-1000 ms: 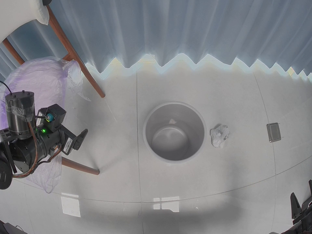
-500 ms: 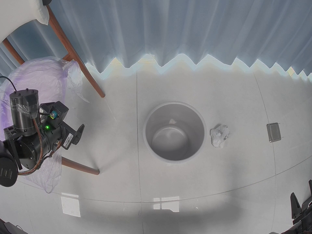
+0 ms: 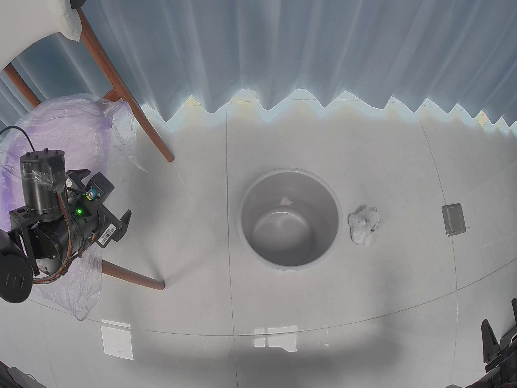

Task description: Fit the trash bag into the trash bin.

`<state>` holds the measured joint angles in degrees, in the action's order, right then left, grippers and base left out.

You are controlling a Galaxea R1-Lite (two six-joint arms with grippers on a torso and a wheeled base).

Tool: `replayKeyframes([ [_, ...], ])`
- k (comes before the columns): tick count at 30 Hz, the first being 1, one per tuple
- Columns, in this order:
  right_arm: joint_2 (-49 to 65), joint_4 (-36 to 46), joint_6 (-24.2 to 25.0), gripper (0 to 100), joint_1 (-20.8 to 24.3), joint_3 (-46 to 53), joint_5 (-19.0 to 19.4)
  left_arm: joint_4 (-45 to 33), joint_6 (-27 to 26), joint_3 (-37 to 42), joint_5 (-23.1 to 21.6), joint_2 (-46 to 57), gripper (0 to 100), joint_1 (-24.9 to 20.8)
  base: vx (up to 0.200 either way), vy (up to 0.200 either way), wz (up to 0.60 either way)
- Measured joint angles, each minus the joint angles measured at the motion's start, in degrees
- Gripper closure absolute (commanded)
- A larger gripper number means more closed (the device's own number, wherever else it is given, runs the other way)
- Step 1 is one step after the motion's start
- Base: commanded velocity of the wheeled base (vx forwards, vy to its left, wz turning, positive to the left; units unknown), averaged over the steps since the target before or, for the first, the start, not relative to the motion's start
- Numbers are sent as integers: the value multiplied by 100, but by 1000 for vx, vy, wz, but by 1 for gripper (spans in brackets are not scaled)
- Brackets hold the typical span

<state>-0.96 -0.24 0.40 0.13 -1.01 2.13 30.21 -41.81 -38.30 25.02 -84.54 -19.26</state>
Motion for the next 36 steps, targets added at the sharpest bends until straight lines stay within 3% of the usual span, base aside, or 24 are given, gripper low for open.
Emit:
replayKeyframes([
  [22, 0, 0, 13, 0, 0, 0, -4, 4, -211, 2, 9, -116, 0, 6, 0, 0, 0],
  [23, 0, 0, 15, 0, 0, 0, -4, 6, -213, -4, 9, -116, 100, 16, 0, 0, 0],
  [33, 0, 0, 13, 0, 0, 0, -4, 9, -261, -1, -22, -110, 100, 193, 0, 0, 0],
  [36, 0, 0, 13, 0, 0, 0, -4, 11, -257, 10, -233, -104, 100, 232, 0, 0, 0],
])
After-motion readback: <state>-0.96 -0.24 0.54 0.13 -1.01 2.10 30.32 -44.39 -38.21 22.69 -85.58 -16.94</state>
